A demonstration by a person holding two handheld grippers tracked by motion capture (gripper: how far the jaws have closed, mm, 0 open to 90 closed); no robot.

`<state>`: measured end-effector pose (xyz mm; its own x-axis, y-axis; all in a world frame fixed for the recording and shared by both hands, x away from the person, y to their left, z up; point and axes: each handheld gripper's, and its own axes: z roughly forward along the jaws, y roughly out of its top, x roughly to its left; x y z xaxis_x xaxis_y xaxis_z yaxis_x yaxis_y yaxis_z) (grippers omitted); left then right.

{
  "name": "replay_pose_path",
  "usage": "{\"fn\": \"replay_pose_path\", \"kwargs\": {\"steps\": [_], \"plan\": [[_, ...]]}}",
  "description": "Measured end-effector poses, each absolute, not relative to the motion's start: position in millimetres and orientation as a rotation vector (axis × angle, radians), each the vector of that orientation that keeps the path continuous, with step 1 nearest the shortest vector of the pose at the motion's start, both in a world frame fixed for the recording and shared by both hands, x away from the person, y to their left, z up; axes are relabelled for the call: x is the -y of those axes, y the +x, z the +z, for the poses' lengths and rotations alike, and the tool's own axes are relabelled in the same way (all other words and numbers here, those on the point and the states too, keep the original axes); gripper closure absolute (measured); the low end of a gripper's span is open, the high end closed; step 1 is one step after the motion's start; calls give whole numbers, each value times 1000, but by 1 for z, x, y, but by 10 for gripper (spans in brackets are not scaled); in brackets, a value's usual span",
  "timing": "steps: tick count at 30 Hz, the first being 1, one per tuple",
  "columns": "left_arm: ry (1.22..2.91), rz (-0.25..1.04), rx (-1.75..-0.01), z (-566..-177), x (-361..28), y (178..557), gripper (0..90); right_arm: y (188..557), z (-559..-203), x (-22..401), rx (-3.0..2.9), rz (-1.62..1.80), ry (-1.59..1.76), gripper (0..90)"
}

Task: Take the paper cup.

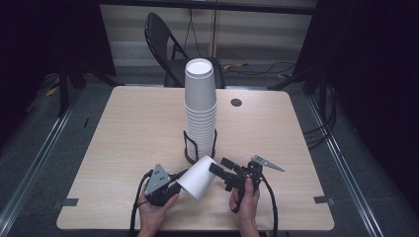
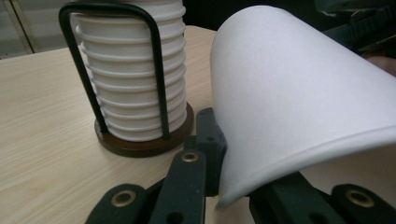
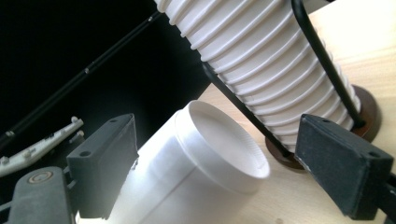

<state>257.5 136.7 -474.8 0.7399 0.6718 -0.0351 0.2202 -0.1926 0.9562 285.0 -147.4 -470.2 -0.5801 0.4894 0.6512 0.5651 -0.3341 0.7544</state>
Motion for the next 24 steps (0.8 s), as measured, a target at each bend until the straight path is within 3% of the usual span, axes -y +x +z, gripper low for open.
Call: {"fn": "replay_pose_path", "kwargs": {"steps": [24], "plan": [[1892,428,-753,-452,-157,268,863,263,-471,132,2524,-2188,-1219,128]]}}
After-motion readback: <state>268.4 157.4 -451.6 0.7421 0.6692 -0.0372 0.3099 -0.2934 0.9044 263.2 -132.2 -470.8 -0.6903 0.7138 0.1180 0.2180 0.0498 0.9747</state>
